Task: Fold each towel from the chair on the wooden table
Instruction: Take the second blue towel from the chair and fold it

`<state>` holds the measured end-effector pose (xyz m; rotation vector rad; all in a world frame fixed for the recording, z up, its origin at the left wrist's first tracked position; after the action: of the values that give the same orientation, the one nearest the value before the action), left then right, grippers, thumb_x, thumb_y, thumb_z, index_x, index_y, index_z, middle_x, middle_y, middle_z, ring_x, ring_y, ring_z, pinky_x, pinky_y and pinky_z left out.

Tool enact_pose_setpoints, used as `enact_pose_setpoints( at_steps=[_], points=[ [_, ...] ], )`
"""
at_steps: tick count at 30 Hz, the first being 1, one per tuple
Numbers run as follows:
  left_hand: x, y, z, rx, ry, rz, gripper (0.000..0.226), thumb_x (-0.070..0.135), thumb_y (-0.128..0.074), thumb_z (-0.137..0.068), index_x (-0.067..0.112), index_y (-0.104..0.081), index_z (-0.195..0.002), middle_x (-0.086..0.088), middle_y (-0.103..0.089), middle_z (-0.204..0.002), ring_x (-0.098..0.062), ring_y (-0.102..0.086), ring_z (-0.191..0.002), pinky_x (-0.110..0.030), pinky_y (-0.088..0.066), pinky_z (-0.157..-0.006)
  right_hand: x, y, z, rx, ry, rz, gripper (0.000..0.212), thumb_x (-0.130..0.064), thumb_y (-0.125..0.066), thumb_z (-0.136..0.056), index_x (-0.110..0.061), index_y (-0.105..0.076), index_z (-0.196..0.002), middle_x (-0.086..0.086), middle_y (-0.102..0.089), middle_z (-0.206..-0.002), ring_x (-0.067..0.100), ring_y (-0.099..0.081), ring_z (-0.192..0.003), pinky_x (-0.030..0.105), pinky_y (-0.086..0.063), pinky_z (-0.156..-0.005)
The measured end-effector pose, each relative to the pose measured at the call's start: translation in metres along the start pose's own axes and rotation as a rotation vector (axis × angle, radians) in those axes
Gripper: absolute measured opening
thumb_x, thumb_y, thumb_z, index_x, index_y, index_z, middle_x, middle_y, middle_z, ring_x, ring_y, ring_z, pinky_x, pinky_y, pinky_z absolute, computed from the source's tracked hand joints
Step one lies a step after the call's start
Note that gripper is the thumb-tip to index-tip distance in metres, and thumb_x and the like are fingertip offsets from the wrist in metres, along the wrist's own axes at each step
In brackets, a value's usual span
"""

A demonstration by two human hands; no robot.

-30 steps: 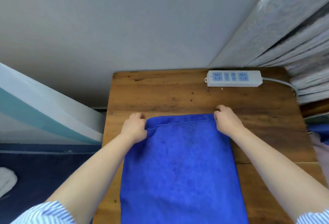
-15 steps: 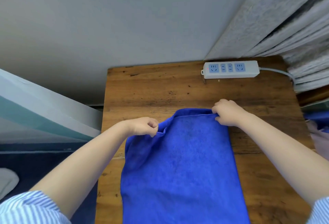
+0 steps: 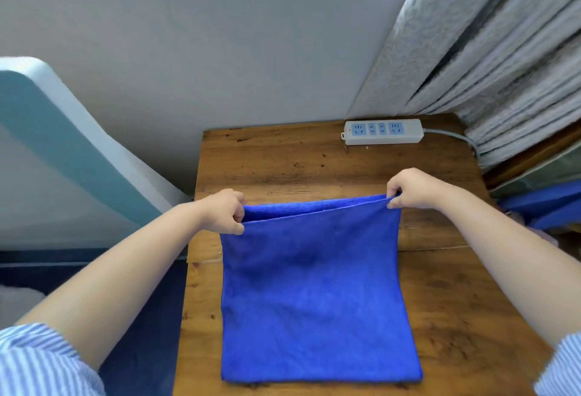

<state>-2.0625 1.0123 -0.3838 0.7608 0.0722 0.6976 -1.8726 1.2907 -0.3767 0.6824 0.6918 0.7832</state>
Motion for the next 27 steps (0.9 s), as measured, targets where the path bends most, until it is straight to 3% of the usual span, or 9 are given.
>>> enact_pose_setpoints(
  at_steps=[3,5,8,14,17,21,24,27],
  points=[
    [0.005,-0.004,0.025,0.051,-0.039,-0.245,0.029,0.029,-0.049,-0.088,0.008,-0.067,-0.078,-0.001,-0.044,-0.099,-0.016,-0.036,-0.097,-0.029,-0.041,-0.082,-0.005,0.002,0.024,0.045,0.010,0.029,0.016,-0.012,-0.066,-0.080,-0.015,-0.058,-0.067,-0.010,-0.050,-0.066,0.005,-0.047,-0.066,0.015,-0.033,-0.054],
    [0.012,-0.008,0.040,0.085,-0.074,-0.409,0.035,0.034,-0.043,-0.093,0.010,-0.069,-0.097,-0.002,-0.048,-0.109,-0.019,-0.037,-0.106,-0.031,-0.041,-0.085,-0.009,0.001,0.039,0.068,0.018,0.050,0.016,-0.012,-0.066,-0.080,-0.015,-0.057,-0.067,-0.008,-0.050,-0.068,0.011,-0.049,-0.071,0.018,-0.036,-0.059],
    [0.019,-0.017,0.064,0.155,-0.131,-0.475,0.036,0.034,-0.040,-0.094,0.010,-0.067,-0.103,-0.004,-0.049,-0.110,-0.020,-0.039,-0.108,-0.030,-0.043,-0.086,-0.014,-0.008,0.063,0.132,0.007,0.081,0.011,-0.011,-0.065,-0.079,-0.011,-0.062,-0.069,-0.002,-0.054,-0.073,0.014,-0.049,-0.074,0.022,-0.037,-0.064],
    [0.041,-0.051,0.112,0.284,-0.240,-0.415,0.034,0.027,-0.040,-0.094,0.006,-0.066,-0.090,0.002,-0.028,-0.090,-0.017,-0.046,-0.075,-0.022,-0.034,-0.067,-0.008,-0.022,0.108,0.293,-0.030,0.111,0.010,-0.010,-0.065,-0.079,0.000,-0.068,-0.082,0.011,-0.063,-0.090,0.019,-0.051,-0.081,0.022,-0.033,-0.069],
    [0.054,-0.060,0.134,0.376,-0.278,-0.361,0.032,0.024,-0.042,-0.093,0.004,-0.066,-0.086,0.003,-0.030,-0.091,-0.021,-0.055,-0.081,-0.024,-0.037,-0.069,-0.007,-0.028,0.129,0.291,-0.098,0.126,0.013,-0.010,-0.065,-0.079,0.001,-0.069,-0.084,0.014,-0.067,-0.096,0.025,-0.057,-0.094,0.023,-0.035,-0.071],
    [0.068,-0.063,0.151,0.494,-0.332,-0.124,0.030,0.013,-0.050,-0.087,-0.004,-0.063,-0.067,0.003,-0.039,-0.084,-0.021,-0.050,-0.076,-0.025,-0.036,-0.066,-0.013,-0.031,0.150,0.310,-0.173,0.166,0.016,-0.012,-0.062,-0.080,0.000,-0.070,-0.087,0.016,-0.068,-0.098,0.027,-0.059,-0.098,0.023,-0.037,-0.071],
    [0.070,-0.064,0.158,0.431,-0.340,0.082,0.042,0.011,-0.053,-0.087,0.013,-0.049,-0.045,0.006,-0.036,-0.080,-0.014,-0.043,-0.075,-0.024,-0.034,-0.067,-0.020,-0.037,0.164,0.307,-0.224,0.184,0.016,-0.015,-0.061,-0.080,-0.002,-0.070,-0.087,0.014,-0.069,-0.097,0.027,-0.059,-0.096,0.026,-0.043,-0.073],
    [0.071,-0.066,0.164,0.418,-0.295,0.119,0.048,0.011,-0.052,-0.088,0.025,-0.040,-0.044,0.009,-0.038,-0.078,-0.012,-0.042,-0.074,-0.019,-0.033,-0.062,-0.027,-0.043,0.175,0.296,-0.234,0.179,0.016,-0.016,-0.060,-0.082,-0.003,-0.070,-0.086,0.013,-0.069,-0.093,0.026,-0.060,-0.091,0.024,-0.039,-0.067]
  ],
)
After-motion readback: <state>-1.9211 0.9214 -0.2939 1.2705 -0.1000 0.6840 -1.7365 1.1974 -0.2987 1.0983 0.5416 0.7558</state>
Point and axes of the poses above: each hand's wrist, its own z-axis away from the middle knuckle, its own y-axis out of the back of the hand, x = y × z, the point moved 1 cm from there along -z, towards the middle knuckle
